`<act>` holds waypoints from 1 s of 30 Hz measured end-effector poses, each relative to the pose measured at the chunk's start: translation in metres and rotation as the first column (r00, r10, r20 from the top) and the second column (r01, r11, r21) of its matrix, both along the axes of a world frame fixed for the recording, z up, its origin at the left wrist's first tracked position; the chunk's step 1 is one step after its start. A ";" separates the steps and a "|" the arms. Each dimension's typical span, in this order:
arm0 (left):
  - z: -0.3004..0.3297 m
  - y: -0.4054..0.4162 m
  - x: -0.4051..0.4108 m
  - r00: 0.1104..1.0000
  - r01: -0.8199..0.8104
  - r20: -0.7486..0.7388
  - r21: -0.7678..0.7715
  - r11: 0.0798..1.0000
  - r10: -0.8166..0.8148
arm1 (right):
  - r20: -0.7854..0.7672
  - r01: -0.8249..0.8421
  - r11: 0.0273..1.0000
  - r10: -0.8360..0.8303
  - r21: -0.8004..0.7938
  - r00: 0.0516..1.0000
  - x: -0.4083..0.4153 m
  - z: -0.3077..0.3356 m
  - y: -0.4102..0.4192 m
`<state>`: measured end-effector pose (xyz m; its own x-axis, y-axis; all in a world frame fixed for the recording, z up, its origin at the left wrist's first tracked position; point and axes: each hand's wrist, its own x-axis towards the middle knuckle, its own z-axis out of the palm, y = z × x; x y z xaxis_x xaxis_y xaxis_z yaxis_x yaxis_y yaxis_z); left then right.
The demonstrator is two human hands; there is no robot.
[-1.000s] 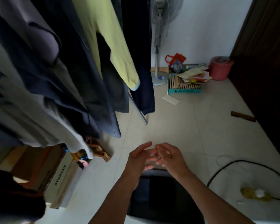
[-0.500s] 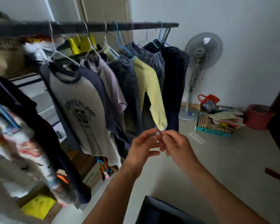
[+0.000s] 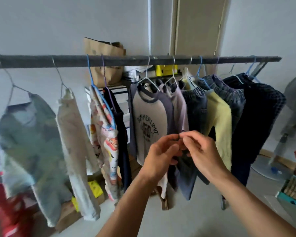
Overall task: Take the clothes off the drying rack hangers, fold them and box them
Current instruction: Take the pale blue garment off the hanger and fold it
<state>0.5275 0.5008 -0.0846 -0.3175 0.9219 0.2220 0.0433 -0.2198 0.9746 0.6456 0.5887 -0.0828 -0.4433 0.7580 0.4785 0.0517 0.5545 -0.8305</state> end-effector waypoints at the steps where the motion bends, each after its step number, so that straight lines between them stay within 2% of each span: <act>1: 0.008 -0.007 -0.008 0.998 -0.055 -0.018 0.022 0.998 0.055 | -0.022 -0.052 0.999 0.053 0.012 0.998 -0.013 0.008 -0.004; 6: 0.046 -0.047 -0.046 0.957 -0.261 -0.099 0.105 0.960 0.271 | -0.119 -0.252 0.965 0.260 0.072 0.958 -0.077 0.043 -0.032; 10: 0.065 -0.072 -0.065 0.934 -0.329 -0.110 0.101 0.939 0.339 | -0.122 -0.364 0.930 0.367 0.047 0.922 -0.111 0.058 -0.048; 13: 0.073 -0.087 -0.070 0.935 -0.330 -0.107 0.092 0.940 0.339 | -0.113 -0.356 0.931 0.364 0.085 0.925 -0.125 0.067 -0.056; 18: 0.087 -0.117 -0.067 0.952 -0.268 -0.137 0.060 0.962 0.274 | -0.196 -0.255 0.949 0.290 0.186 0.937 -0.145 0.093 -0.068; 21: 0.103 -0.149 -0.081 0.930 -0.329 -0.144 0.091 0.940 0.339 | -0.206 -0.283 0.932 0.330 0.226 0.921 -0.169 0.116 -0.090; 24: 0.117 -0.187 -0.101 0.902 -0.394 -0.126 0.151 0.907 0.413 | -0.151 -0.353 0.890 0.406 0.291 0.901 -0.201 0.136 -0.121; 26: 0.121 -0.206 -0.118 0.847 -0.487 -0.124 0.207 0.849 0.516 | -0.055 -0.403 0.855 0.443 0.327 0.895 -0.225 0.145 -0.140; 30: 0.117 -0.228 -0.178 0.579 -0.759 -0.126 0.278 0.589 0.806 | 0.251 -0.468 0.806 0.399 0.362 0.882 -0.281 0.152 -0.167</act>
<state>0.3495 0.2724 0.0319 -0.8176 0.2723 0.5073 0.4821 -0.1581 0.8618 0.3641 0.4221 0.0688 -0.7731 0.2256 0.5928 -0.1656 0.8304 -0.5320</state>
